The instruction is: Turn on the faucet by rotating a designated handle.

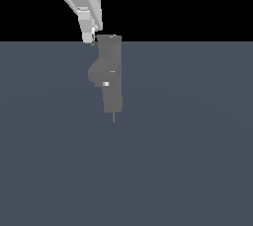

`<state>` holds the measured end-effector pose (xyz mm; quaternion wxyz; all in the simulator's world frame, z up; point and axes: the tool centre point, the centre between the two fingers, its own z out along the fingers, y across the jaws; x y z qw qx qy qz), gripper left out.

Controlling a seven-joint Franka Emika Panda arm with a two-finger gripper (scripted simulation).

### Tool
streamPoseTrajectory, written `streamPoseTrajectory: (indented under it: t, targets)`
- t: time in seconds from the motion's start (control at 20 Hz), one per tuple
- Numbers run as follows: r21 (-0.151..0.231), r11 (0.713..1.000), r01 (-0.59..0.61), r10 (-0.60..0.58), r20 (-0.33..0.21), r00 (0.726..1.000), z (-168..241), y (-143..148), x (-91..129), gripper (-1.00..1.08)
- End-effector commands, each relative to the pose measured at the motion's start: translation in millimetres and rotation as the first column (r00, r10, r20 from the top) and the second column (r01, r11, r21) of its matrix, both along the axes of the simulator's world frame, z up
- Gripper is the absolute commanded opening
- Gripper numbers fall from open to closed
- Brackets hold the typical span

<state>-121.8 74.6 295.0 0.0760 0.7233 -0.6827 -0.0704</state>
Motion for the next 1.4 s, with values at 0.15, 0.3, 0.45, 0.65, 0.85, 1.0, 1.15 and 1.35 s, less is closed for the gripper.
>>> streamPoseTrajectory:
  t: [0.15, 0.3, 0.45, 0.65, 0.85, 1.0, 1.15, 1.35]
  targets:
    - [-0.001, 0.999, 0.039, -0.039, 0.009, 0.999, 2.5, -54.1, 4.0, -1.00]
    - [0.000, 0.999, 0.041, -0.041, 0.010, 0.999, 3.4, -73.8, 3.6, -1.00]
    - [0.001, 1.000, 0.014, -0.014, 0.004, 1.000, 1.1, -60.7, 1.9, -1.00]
    - [0.000, 1.000, 0.018, -0.018, 0.005, 1.000, -0.6, -73.5, 12.7, -1.00]
    - [0.000, 1.000, 0.021, -0.021, 0.006, 1.000, -2.2, -86.0, 23.1, -1.00]
    - [0.000, 1.000, 0.024, -0.024, 0.006, 1.000, -3.4, -95.0, 30.7, -1.00]
    - [0.000, 1.000, 0.026, -0.026, 0.007, 1.000, -4.6, -103.9, 38.1, -1.00]
    - [0.000, 1.000, 0.030, -0.030, 0.008, 1.000, -6.1, -115.5, 47.7, -1.00]
